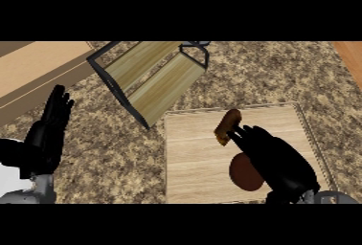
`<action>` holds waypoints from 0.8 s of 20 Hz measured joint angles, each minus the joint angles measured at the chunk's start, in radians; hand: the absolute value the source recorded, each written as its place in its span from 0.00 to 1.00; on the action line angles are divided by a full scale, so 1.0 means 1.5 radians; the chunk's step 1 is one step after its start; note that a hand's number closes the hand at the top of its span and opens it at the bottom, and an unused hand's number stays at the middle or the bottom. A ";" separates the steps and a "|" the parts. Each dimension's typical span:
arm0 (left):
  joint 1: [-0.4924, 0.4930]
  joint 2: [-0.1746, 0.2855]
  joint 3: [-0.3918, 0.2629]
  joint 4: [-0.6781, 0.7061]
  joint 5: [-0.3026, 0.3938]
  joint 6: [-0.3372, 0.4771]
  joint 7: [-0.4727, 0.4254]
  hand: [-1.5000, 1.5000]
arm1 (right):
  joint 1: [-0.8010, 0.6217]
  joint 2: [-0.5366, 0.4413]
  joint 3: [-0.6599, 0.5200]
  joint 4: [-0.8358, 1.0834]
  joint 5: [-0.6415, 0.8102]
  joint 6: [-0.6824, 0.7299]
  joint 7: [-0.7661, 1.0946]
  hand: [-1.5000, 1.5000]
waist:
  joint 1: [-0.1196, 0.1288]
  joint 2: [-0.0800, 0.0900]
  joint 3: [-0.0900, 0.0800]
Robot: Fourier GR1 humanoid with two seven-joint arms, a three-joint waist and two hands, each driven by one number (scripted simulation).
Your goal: Pick the cupcake from the tray and place it in the tiered shelf
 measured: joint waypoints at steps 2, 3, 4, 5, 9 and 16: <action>-0.004 -0.003 0.002 -0.010 -0.010 0.001 0.013 0.50 | -0.001 0.015 -0.011 0.019 0.015 0.004 -0.021 0.00 | 0.001 0.000 0.000; -0.002 -0.001 0.011 -0.010 -0.006 -0.007 0.013 0.50 | 0.015 0.019 -0.008 0.006 0.025 0.001 -0.021 0.00 | 0.000 0.000 0.000; -0.007 -0.003 0.015 -0.010 -0.006 -0.012 0.016 0.50 | 0.019 0.024 -0.012 0.013 0.034 0.002 -0.034 0.00 | 0.000 0.000 0.000; -0.009 -0.005 0.016 -0.010 -0.008 -0.016 0.019 0.50 | 0.017 0.032 -0.017 0.031 0.045 -0.001 -0.052 0.00 | 0.000 0.000 0.000; -0.009 -0.019 0.025 -0.008 -0.024 -0.022 0.019 0.50 | 0.024 0.070 -0.023 0.060 0.088 -0.009 -0.089 0.00 | 0.001 0.000 0.000; -0.001 -0.042 0.034 -0.020 -0.044 -0.033 0.030 0.50 | 0.051 0.109 -0.037 0.115 0.148 -0.020 -0.147 0.00 | 0.000 0.000 0.000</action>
